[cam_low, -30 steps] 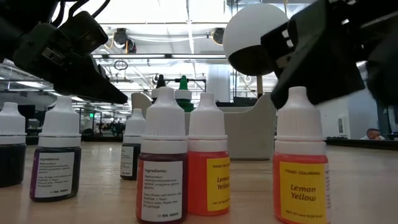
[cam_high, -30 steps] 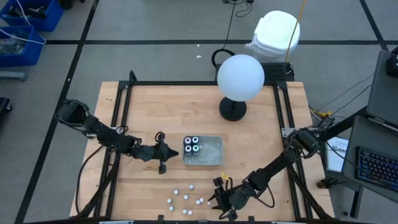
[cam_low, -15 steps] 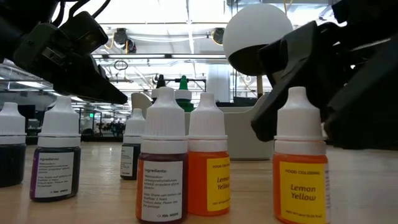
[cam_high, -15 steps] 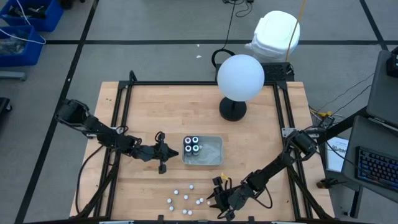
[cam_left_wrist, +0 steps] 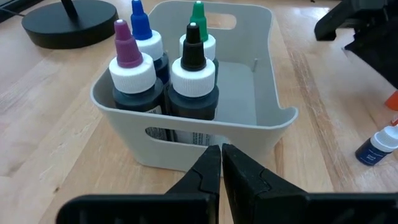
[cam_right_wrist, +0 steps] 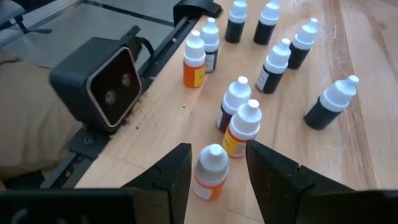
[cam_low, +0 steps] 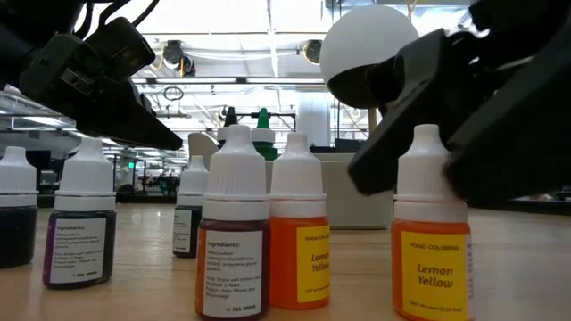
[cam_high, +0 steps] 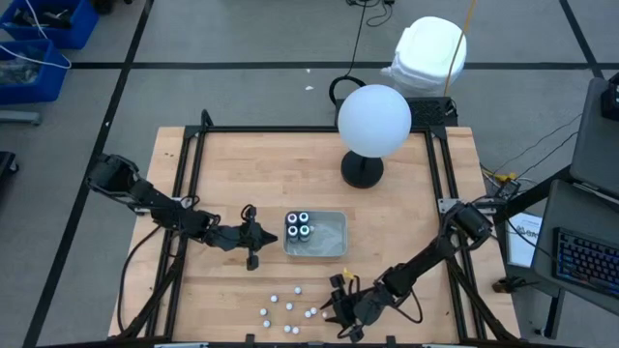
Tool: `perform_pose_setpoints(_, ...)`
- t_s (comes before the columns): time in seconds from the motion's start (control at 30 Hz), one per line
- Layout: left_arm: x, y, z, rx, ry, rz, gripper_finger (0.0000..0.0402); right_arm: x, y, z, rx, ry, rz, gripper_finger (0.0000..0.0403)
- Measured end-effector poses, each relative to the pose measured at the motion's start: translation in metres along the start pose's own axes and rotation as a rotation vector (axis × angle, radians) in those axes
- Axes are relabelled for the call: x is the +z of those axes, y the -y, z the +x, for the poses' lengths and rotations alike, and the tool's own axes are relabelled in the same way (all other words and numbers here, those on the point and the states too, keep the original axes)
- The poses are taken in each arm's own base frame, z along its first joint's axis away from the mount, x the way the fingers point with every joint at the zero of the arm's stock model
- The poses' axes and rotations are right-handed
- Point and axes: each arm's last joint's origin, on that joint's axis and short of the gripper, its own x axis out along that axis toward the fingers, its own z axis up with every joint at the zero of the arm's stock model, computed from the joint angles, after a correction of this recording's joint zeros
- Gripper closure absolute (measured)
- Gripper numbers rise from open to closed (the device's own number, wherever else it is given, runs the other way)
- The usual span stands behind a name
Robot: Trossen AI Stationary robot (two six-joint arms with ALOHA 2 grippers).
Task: Pick & Place food coloring
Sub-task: Put the small yellow food coloring bottle into the gray bin
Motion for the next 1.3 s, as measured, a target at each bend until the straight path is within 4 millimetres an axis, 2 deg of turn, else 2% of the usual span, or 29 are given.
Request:
perform_pose_setpoints(0.2, 0.000, 0.000, 0.000, 0.001, 0.000, 0.000, 0.0378, -0.007, 0.003, 0.008, -0.004, 0.005, 0.022, 0.0261)
perform_pose_setpoints(0.6, 0.000, 0.000, 0.000, 0.000, -0.002, -0.002, 0.0378, -0.006, 0.003, 0.008, -0.003, 0.015, 0.021, 0.0266)
perform_pose_setpoints(0.7, 0.000, 0.000, 0.000, 0.001, -0.002, -0.002, 0.0378, -0.007, 0.003, 0.008, -0.003, 0.014, 0.020, 0.0285)
perform_pose_setpoints(0.87, 0.000, 0.000, 0.000, 0.001, -0.002, -0.002, 0.0378, -0.007, 0.003, 0.008, -0.003, 0.011, 0.019, 0.0346)
perform_pose_setpoints(0.93, 0.000, 0.000, 0.000, 0.001, -0.002, -0.002, 0.0378, -0.005, 0.003, 0.006, -0.003, 0.007, 0.014, 0.0349)
perform_pose_setpoints(1.03, 0.000, 0.000, 0.000, 0.001, -0.002, -0.005, 0.0378, 0.005, 0.004, -0.002, -0.003, 0.001, -0.012, 0.0349)
perform_pose_setpoints(1.17, 0.000, 0.000, 0.000, 0.001, -0.002, -0.005, 0.0378, 0.030, 0.009, -0.024, -0.024, 0.010, -0.054, 0.0349)
perform_pose_setpoints(1.3, 0.000, 0.000, 0.000, 0.000, -0.001, -0.005, 0.0378, 0.058, 0.023, -0.051, -0.183, 0.055, -0.101, 0.0349)
